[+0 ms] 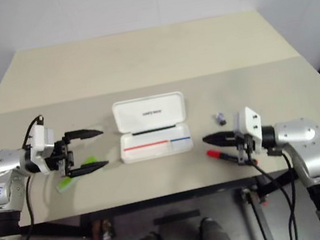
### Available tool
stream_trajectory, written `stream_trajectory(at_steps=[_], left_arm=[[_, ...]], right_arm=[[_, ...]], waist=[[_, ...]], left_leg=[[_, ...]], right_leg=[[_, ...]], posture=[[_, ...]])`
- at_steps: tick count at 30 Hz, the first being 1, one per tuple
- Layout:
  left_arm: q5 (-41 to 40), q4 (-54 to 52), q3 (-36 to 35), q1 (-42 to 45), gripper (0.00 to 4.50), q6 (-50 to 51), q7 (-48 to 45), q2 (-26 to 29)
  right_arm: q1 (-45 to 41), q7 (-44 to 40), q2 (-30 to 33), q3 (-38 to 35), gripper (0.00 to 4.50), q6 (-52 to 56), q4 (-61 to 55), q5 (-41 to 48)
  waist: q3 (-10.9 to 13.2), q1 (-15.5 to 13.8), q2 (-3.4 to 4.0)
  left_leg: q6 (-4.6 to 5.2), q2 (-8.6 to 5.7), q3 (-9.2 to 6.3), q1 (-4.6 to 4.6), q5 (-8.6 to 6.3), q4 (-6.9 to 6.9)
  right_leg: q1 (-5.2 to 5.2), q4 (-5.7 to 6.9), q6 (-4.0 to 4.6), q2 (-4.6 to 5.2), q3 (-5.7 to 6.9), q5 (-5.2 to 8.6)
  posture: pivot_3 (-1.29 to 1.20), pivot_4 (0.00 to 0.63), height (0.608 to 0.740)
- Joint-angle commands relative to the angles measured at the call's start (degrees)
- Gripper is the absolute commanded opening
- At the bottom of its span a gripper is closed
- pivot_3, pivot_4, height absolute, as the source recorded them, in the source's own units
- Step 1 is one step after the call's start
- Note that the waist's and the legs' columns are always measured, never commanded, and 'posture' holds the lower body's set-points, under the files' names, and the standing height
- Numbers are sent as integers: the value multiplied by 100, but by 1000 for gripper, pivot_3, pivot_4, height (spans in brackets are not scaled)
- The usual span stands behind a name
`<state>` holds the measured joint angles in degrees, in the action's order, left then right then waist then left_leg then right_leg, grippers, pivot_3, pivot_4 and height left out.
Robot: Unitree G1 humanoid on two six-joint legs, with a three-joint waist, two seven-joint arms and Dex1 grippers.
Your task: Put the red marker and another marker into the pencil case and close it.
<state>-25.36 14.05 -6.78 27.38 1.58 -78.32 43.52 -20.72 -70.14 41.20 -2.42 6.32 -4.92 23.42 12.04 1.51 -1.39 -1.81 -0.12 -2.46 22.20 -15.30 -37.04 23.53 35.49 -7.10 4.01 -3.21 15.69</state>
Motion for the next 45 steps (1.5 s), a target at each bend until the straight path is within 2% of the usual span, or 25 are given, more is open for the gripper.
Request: stream_trajectory(at_steps=[1, 6, 8, 10, 17, 25, 32, 36, 42, 45], left_arm=[[3, -78, -123, -34, 4500, -121, 47, 35], [-32, -158, -151, -151, 4500, -134, 108, 37], [-59, -221, -167, -227, 4500, -106, 143, 39], [-72, -253, -173, -267, 4500, -90, 159, 45], [-61, -255, -134, -299, 4500, -102, 183, 18], [-25, -198, -56, -207, 4500, -105, 155, -5], [-11, -196, -55, -150, 4500, -104, 171, -10], [-10, -223, -73, -173, 4500, -99, 178, 9], [-11, -244, -95, -201, 4500, -102, 183, 34], [-11, -252, -101, -223, 4500, -107, 191, 32]], right_arm=[[-75, -42, 116, 79, 47, 226, -217, 68], [52, 68, 199, 58, 47, 488, -240, 42], [333, 144, 354, -38, 427, 653, -245, -7], [476, 325, 385, -227, 875, 609, -350, 11], [1115, 468, 483, -456, 3547, 328, -457, -151], [1663, 661, 339, -450, 3547, -55, 346, -388], [1666, 789, 283, -323, 3547, -370, 964, -649], [1647, 745, 305, -123, 2655, -539, 1013, -820], [1256, 773, 274, -8, 642, -508, 746, -786], [992, 792, 236, 19, 613, -513, 623, -806]], waist=[[0, -28, 0], [0, -18, 0], [0, -29, 0], [0, -26, 0], [0, 0, 0], [-1, 3, -2], [-1, 4, -1], [-5, 9, -8], [-8, 37, -14], [-8, 16, -14]], left_leg=[[0, -2, -3, 3, 0, 0], [3, -8, 0, 10, -2, 5], [3, -7, -2, 11, -2, 7], [2, -7, -4, 11, -2, 9], [2, -5, 3, 4, -2, 5], [3, -7, 8, 3, -2, -2], [3, -7, 10, 1, -2, -2], [3, -7, 8, -5, -2, -5], [11, -6, 21, -13, 15, -13], [18, -6, 25, -13, 27, -10]], right_leg=[[0, -2, 0, 4, 3, 0], [1, -16, 0, 16, 3, 0], [1, -16, 0, 16, 5, 0], [2, -18, 1, 16, 8, 1], [0, -9, 1, 11, 3, 1], [-4, -9, -2, 10, -1, -1], [-4, -6, -2, 9, -2, -1], [-11, -6, -2, 9, -2, -1], [-18, -11, 28, 8, -15, -8], [-17, -16, 45, 8, -19, -7]], posture=[[0, 150, 740], [0, 150, 740], [0, 150, 740], [0, 150, 740], [0, 150, 740], [0, 150, 740], [0, 150, 740], [0, 150, 740], [0, 150, 740], [0, 150, 740]])
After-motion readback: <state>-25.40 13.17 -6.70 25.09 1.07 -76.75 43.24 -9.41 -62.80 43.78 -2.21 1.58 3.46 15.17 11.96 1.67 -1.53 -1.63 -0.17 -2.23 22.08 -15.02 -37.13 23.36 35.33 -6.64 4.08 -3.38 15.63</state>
